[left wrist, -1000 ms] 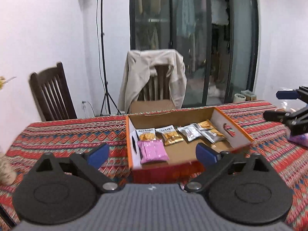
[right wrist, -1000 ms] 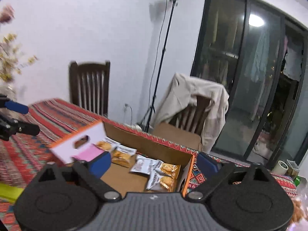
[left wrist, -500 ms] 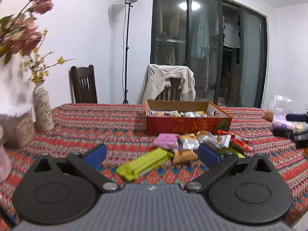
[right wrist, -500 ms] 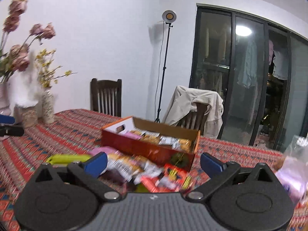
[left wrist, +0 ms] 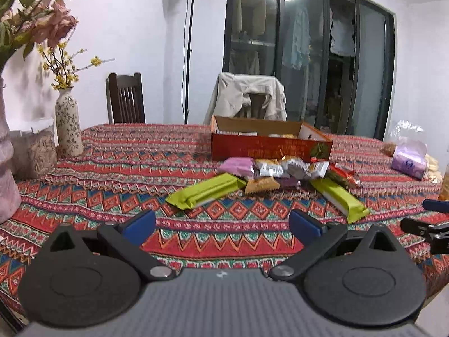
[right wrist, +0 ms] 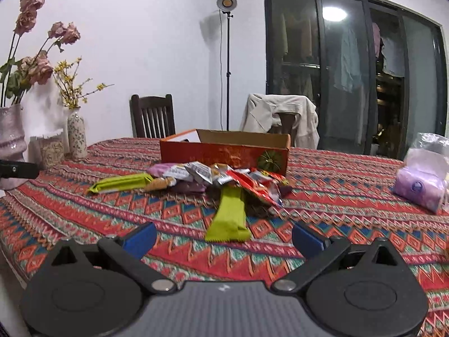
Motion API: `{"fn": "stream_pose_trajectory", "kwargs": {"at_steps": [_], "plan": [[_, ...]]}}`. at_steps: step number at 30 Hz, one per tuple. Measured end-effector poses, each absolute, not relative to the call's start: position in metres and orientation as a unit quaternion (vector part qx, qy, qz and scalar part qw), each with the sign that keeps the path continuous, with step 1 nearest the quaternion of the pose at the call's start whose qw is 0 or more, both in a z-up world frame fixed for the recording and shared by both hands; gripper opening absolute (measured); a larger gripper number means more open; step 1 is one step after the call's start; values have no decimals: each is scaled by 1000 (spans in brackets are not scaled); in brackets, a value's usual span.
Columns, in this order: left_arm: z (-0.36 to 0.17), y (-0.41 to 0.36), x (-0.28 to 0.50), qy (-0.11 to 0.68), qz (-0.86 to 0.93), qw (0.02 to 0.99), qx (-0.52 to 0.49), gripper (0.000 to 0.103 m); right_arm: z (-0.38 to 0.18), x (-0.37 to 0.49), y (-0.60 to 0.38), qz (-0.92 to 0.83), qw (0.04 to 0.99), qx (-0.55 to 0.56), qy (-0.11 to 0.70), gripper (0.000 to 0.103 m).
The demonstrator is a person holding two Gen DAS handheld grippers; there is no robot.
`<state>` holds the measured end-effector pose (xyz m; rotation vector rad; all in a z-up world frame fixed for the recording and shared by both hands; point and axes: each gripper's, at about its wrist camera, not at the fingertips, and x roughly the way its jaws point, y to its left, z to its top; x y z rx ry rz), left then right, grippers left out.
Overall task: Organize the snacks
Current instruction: 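Grasp a pumpkin-seed cracker packet with the left tool while the right tool grasps another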
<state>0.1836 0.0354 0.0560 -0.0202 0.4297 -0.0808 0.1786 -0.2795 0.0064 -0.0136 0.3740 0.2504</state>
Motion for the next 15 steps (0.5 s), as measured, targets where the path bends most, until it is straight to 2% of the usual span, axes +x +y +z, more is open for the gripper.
{"fn": "stream_pose_trajectory", "kwargs": {"at_steps": [15], "plan": [[42,26,234,249,-38,967,18,103,3,203,-302,109,976,37,186,103]]}}
